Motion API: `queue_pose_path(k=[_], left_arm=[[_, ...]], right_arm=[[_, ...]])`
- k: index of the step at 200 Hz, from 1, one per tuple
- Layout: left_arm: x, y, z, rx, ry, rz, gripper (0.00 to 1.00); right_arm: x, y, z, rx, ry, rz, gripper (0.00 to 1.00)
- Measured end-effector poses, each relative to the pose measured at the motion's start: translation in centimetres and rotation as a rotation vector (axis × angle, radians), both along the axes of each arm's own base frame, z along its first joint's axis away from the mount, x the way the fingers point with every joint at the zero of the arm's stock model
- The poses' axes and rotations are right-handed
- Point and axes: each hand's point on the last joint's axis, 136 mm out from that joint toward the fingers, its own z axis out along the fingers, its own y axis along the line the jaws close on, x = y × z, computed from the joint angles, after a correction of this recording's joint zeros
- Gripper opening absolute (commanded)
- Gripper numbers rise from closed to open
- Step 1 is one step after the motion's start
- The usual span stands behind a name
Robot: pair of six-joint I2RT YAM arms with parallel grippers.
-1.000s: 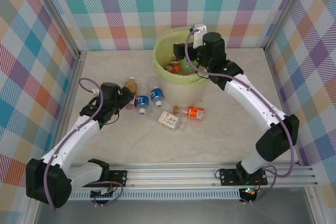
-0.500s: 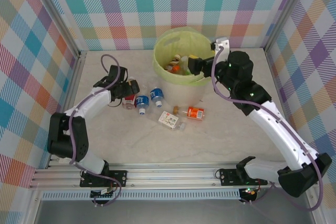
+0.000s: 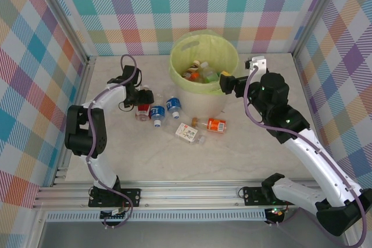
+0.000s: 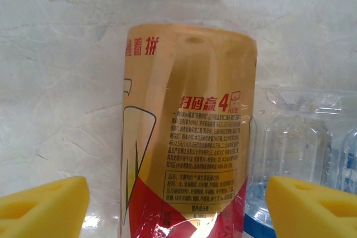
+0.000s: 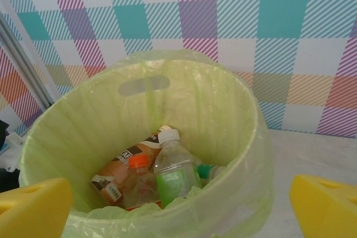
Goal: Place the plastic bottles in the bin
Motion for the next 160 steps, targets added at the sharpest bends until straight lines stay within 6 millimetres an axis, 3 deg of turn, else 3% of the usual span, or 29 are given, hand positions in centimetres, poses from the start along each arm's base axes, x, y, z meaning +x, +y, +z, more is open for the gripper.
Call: queue_pose_path(k=[46,89,160], left_arm=[[-0.1,0.4,-1.1,0.018,0.061,-0.007,0.71],[-0.5,1.8,-2.0,0.038,0.105,0.036,0.73],[-0.1,1.4,-3.4,0.019,0.134,0.032,0.71]], right_arm=[[0.0,-0.3,0.1,-0.001,-0.003,-0.014,1.00],[0.1,-0.4,-0.1,-0.005,0.001,-0.021,1.00],[0.2,-0.6,-1.2,-0.026,0.024,-0.033,1.00]])
